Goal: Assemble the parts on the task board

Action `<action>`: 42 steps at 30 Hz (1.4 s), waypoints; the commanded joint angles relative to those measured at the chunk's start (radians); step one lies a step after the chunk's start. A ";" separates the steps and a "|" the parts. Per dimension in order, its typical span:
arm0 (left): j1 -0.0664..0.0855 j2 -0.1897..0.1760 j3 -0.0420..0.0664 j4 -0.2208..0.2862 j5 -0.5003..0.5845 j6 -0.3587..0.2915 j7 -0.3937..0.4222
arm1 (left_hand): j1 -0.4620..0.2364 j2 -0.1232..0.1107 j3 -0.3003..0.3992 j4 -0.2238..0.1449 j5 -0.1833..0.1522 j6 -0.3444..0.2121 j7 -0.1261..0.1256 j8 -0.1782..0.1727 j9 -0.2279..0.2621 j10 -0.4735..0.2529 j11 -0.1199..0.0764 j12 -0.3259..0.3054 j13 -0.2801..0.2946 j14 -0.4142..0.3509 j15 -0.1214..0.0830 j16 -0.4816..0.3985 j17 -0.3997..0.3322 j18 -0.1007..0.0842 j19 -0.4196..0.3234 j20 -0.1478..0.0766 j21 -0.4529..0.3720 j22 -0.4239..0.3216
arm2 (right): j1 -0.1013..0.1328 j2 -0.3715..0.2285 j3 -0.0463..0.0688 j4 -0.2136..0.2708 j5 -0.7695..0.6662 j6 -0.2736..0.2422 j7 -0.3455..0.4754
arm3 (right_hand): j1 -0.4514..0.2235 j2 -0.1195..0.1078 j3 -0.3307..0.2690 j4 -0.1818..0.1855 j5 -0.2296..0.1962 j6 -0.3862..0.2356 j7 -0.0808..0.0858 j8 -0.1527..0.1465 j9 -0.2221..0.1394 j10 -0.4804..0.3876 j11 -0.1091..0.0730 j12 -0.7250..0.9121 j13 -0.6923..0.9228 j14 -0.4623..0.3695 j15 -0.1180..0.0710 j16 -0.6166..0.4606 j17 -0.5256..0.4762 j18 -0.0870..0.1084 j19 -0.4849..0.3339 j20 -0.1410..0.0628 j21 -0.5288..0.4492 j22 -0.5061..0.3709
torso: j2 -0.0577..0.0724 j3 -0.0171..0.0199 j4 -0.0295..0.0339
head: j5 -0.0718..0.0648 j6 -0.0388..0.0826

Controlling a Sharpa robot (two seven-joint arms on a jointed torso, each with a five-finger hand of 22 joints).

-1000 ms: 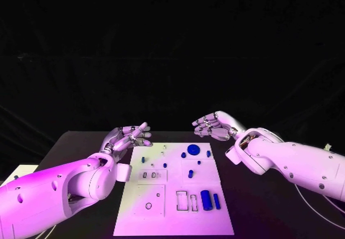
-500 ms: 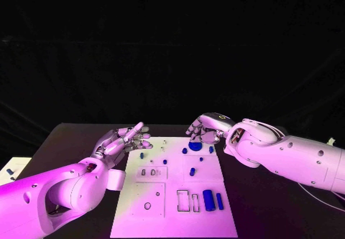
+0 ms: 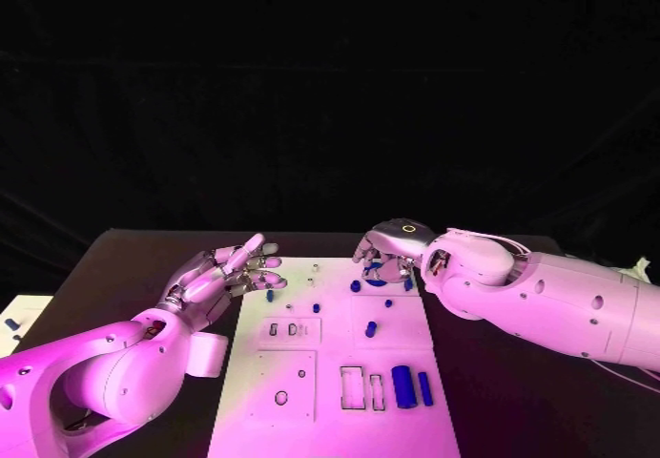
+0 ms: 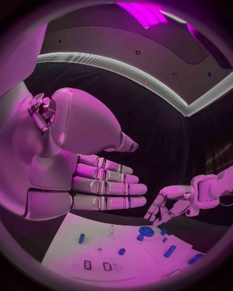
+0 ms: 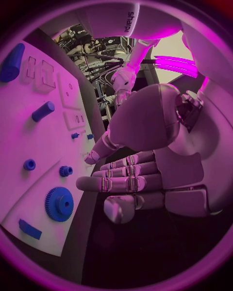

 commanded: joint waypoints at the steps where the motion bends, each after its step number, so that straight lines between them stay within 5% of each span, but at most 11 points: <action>1: 0.005 -0.006 0.001 0.014 0.008 0.029 0.004 | 0.004 0.002 -0.002 -0.003 -0.003 -0.003 0.006 -0.006 0.002 -0.008 0.002 -0.003 0.001 -0.007 0.003 -0.006 0.001 0.008 -0.004 -0.001 -0.005 -0.001 | 0.001 0.005 0.000 -0.004 -0.074 0.069 -0.046 | 0.001 -0.015 0.004 0.016 -0.004 -0.003 -0.007 -0.003 0.001 -0.019 0.003 -0.006 -0.001 0.032 0.004 0.012 0.014 -0.020 0.008 0.002 0.021 0.026 | 0.016 0.0024 0.0019 | 0.000 0.004; 15: 0.018 -0.021 0.001 0.030 0.002 0.026 0.003 | 0.006 0.004 -0.002 -0.005 -0.002 -0.003 0.007 -0.007 0.002 -0.009 0.002 -0.003 0.001 -0.008 0.004 -0.007 0.003 0.008 -0.005 0.000 -0.005 -0.001 | 0.001 0.033 0.000 -0.028 -0.084 0.111 -0.042 | 0.015 -0.040 0.033 0.066 -0.010 -0.008 -0.004 -0.003 0.002 -0.036 0.006 -0.004 0.000 0.037 0.004 0.076 0.072 -0.041 0.060 0.006 0.115 0.164 | 0.035 0.0082 0.0074 | -0.001 0.005; 31: 0.032 -0.024 0.001 0.028 0.002 0.028 0.000 | 0.008 0.005 -0.002 -0.007 -0.002 -0.003 0.007 -0.008 0.002 -0.010 0.002 -0.003 0.001 -0.009 0.004 -0.006 0.004 0.008 -0.005 0.000 -0.005 -0.001 | -0.002 0.059 0.000 -0.049 -0.074 0.130 -0.024 | 0.026 -0.039 0.058 0.094 -0.007 0.001 -0.003 -0.002 0.003 -0.034 0.005 -0.003 0.000 0.036 0.002 0.108 0.097 -0.048 0.079 0.006 0.147 0.213 | 0.046 0.0068 0.0228 | -0.009 0.005; 42: 0.036 -0.030 0.001 0.028 0.001 0.027 -0.002 | 0.009 0.006 -0.002 -0.008 -0.002 -0.003 0.007 -0.008 0.002 -0.011 0.002 -0.003 0.002 -0.009 0.004 -0.006 0.005 0.008 -0.005 0.000 -0.005 -0.001 | -0.003 0.058 -0.001 -0.055 -0.079 0.149 -0.030 | 0.035 -0.043 0.078 0.111 -0.007 0.017 -0.004 0.001 0.006 -0.018 0.000 -0.001 0.001 0.035 -0.001 0.134 0.115 -0.054 0.095 0.004 0.168 0.247 | 0.050 0.0062 0.0256 | -0.010 0.001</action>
